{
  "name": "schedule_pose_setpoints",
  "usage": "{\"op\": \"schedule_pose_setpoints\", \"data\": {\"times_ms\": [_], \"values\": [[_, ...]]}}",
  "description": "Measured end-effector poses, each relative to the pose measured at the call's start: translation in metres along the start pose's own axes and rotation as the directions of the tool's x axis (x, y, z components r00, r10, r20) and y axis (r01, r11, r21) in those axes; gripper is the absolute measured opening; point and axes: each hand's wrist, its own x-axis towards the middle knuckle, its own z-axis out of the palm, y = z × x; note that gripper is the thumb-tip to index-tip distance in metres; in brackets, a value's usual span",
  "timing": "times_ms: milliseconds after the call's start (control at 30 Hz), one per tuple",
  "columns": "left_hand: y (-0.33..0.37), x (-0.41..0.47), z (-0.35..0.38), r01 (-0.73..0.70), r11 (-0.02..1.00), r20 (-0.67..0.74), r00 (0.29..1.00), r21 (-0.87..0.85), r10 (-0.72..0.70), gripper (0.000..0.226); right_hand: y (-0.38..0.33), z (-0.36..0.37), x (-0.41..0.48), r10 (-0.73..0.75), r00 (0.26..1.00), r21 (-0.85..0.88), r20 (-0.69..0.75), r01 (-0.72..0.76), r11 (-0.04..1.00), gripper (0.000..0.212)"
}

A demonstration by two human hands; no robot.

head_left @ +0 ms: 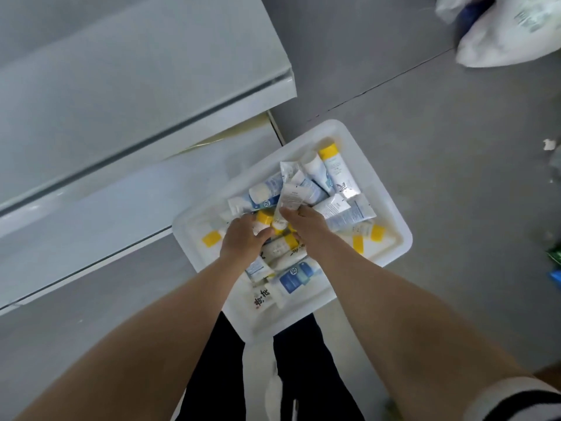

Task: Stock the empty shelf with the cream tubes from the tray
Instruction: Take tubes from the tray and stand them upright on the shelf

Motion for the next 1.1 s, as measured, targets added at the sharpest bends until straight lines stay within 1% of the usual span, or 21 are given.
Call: {"op": "schedule_pose_setpoints", "data": {"times_ms": [33,100,167,233,300,367,400,467,567,633,700,800,867,933,1033,1100], "values": [[-0.002,0.002,0.001,-0.002,1.000,-0.003,1.000,-0.001,0.002,0.059,-0.005,0.003,-0.002,-0.011,1.000,-0.037,-0.008,0.011,0.999,0.044],[-0.003,0.004,0.002,-0.008,1.000,-0.019,1.000,-0.006,0.008,0.057,-0.009,0.006,0.004,-0.040,0.998,-0.104,-0.055,0.034,0.994,0.038],[-0.002,0.006,0.002,-0.008,1.000,-0.030,1.000,-0.017,0.007,0.056,-0.012,0.004,0.007,-0.050,0.994,-0.129,-0.095,0.037,0.991,0.036],[-0.002,0.009,0.004,-0.004,0.999,-0.033,0.999,-0.034,0.003,0.057,-0.011,-0.004,0.005,-0.020,0.995,-0.115,-0.093,0.010,0.993,0.039],[0.000,0.012,0.010,0.018,0.998,-0.028,0.999,-0.058,-0.019,0.062,-0.006,-0.020,0.002,-0.018,0.998,-0.010,-0.067,0.017,1.000,0.037],[0.005,0.015,0.018,0.064,0.993,-0.035,0.997,-0.100,-0.068,0.070,0.002,-0.041,-0.002,-0.026,0.999,0.183,-0.043,0.034,0.982,0.032],[0.008,0.015,0.022,0.088,0.987,-0.050,0.994,-0.131,-0.095,0.072,0.005,-0.051,-0.005,-0.035,0.998,0.249,-0.044,0.044,0.967,0.031],[0.010,0.017,0.030,0.107,0.977,-0.095,0.987,-0.185,-0.127,0.068,0.008,-0.068,-0.010,-0.034,0.999,0.296,-0.042,0.045,0.954,0.028],[0.008,0.018,0.036,0.117,0.971,-0.133,0.980,-0.208,-0.147,0.053,0.015,-0.085,-0.011,0.008,1.000,0.315,-0.006,-0.006,0.949,0.030],[0.008,0.018,0.035,0.093,0.978,-0.131,0.984,-0.186,-0.119,0.050,0.020,-0.091,-0.011,0.045,0.998,0.348,0.041,-0.057,0.936,0.036],[0.007,0.016,0.028,0.019,0.990,-0.114,0.993,-0.137,-0.035,0.055,0.022,-0.093,-0.013,0.068,0.995,0.349,0.074,-0.089,0.933,0.039],[0.008,0.006,0.012,-0.112,0.984,-0.106,0.990,-0.140,0.097,0.060,0.017,-0.090,-0.025,0.109,0.991,0.272,0.078,-0.126,0.954,0.043],[0.013,-0.004,-0.003,-0.132,0.978,-0.111,0.987,-0.162,0.115,0.054,0.014,-0.087,-0.034,0.132,0.989,0.232,0.067,-0.144,0.962,0.043],[0.023,-0.016,-0.019,-0.098,0.973,-0.119,0.990,-0.208,0.074,0.048,0.009,-0.086,-0.047,0.142,0.986,0.232,0.085,-0.158,0.960,0.043],[0.033,-0.037,-0.040,0.003,0.948,-0.150,0.987,-0.319,-0.053,0.047,-0.002,-0.082,-0.075,0.138,0.984,0.230,0.109,-0.160,0.960,0.042],[0.034,-0.053,-0.051,0.056,0.901,-0.157,0.978,-0.431,-0.136,0.047,-0.007,-0.079,-0.093,0.123,0.987,0.218,0.104,-0.143,0.965,0.042]]}}
